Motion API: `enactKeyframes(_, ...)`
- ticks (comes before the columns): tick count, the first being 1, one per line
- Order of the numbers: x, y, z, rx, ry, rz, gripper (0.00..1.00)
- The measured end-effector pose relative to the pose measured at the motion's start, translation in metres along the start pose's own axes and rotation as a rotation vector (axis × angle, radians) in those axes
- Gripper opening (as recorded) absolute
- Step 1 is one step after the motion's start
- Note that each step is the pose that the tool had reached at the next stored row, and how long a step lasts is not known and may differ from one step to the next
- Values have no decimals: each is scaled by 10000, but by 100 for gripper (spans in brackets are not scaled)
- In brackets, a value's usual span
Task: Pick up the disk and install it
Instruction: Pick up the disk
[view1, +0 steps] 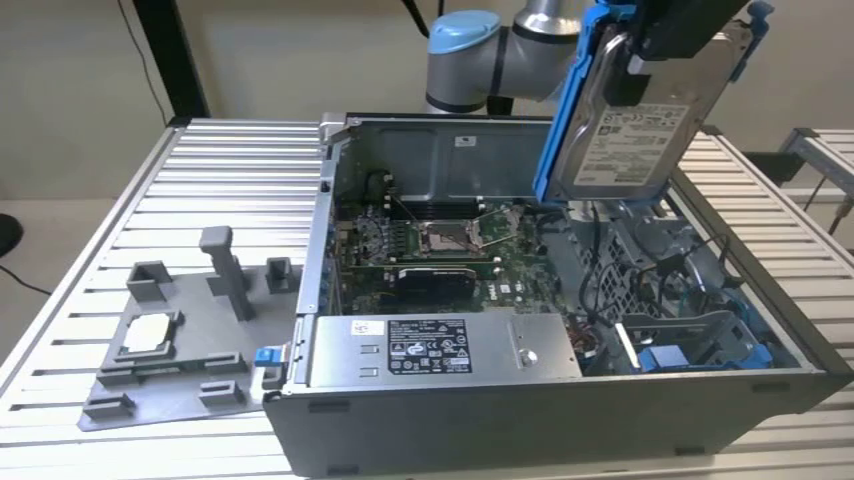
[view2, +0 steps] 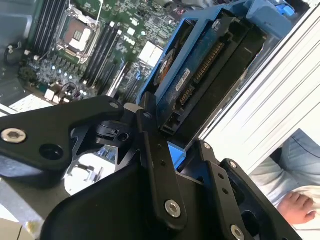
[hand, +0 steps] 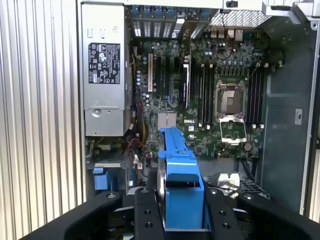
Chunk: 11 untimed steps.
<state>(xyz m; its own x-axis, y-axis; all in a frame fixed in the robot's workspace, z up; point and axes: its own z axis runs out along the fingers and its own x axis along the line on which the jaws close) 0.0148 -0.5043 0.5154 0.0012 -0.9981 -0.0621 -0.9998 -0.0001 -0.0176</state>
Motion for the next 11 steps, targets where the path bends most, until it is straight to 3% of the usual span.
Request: enactKeyframes(11, 118, -208, 5, 0, 0, 3, 0)
